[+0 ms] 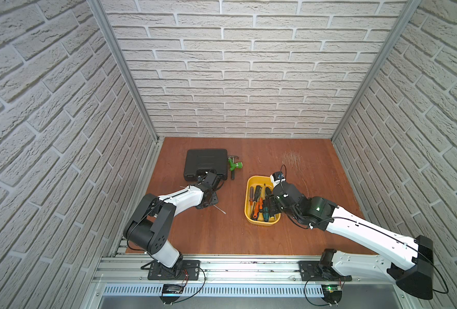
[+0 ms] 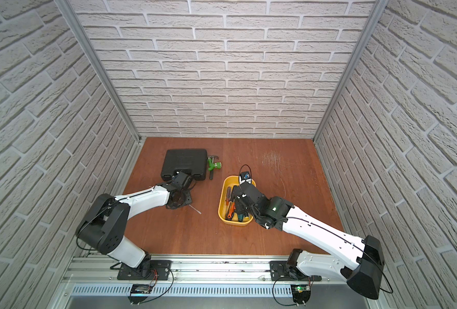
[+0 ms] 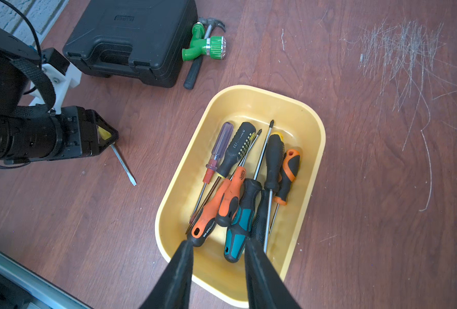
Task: Put the screwdriver on the desktop into the storage box
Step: Pick up the screwdriver from the center of the board.
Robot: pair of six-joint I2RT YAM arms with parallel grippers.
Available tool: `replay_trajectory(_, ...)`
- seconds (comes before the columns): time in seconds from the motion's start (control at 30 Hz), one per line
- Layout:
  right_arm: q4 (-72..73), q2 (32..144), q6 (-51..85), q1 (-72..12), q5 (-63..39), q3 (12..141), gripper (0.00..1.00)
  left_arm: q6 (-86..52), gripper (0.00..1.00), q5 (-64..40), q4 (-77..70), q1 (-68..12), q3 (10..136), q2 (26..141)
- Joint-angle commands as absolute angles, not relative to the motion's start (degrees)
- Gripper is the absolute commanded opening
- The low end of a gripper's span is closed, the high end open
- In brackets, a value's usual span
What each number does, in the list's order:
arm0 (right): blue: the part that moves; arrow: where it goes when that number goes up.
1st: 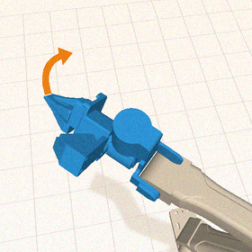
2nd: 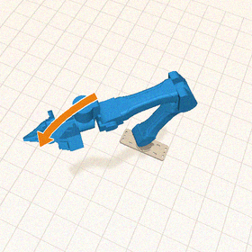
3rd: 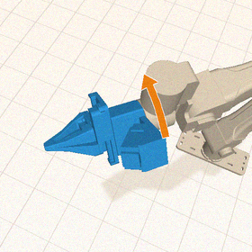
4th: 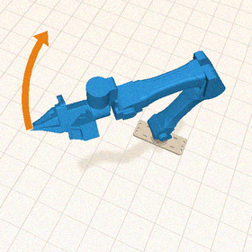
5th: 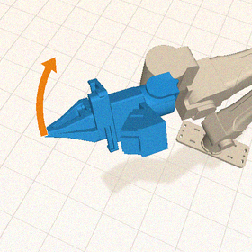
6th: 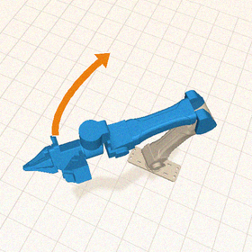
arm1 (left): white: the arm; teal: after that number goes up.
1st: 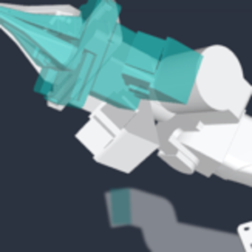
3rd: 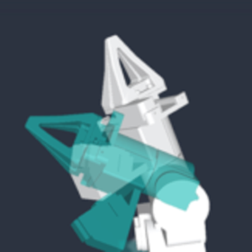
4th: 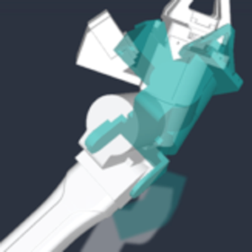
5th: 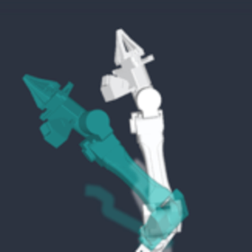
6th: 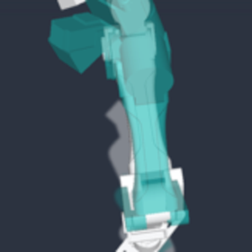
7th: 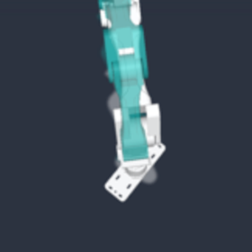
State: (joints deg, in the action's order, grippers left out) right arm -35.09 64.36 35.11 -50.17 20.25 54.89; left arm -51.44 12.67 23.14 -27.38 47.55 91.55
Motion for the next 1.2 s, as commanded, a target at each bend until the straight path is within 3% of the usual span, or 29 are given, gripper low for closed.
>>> replay_trajectory(0.0, -32.52, 62.52, 36.03, -49.92, 19.69, 53.75, 0.38, -50.98, 0.49, 11.98, 21.72, -26.57, 48.5, 92.97)
replay_trajectory(0.1, -31.96, 61.32, 36.23, -49.58, 19.43, 52.89, 0.38, -51.22, 0.39, 11.46, 21.46, -26.45, 48.15, 93.0)
replay_trajectory(0.33, -31.55, 59.94, 36.84, -48.82, 19.08, 51.77, 0.38, -51.9, 0.29, 11.96, 21.53, -26.5, 45.81, 90.64)
replay_trajectory(0.73, -32.27, 59.83, 38.46, -47.41, 20.09, 50.41, 0.38, -53.12, 0.01, 12.97, 23.74, -29.51, 43.76, 82.23)
replay_trajectory(1.17, -34.63, 60.51, 40.95, -42.43, 18.95, 48.98, 0.37, -50.58, 0.0, 15.67, 30.29, -40.89, 51.78, 72.41)
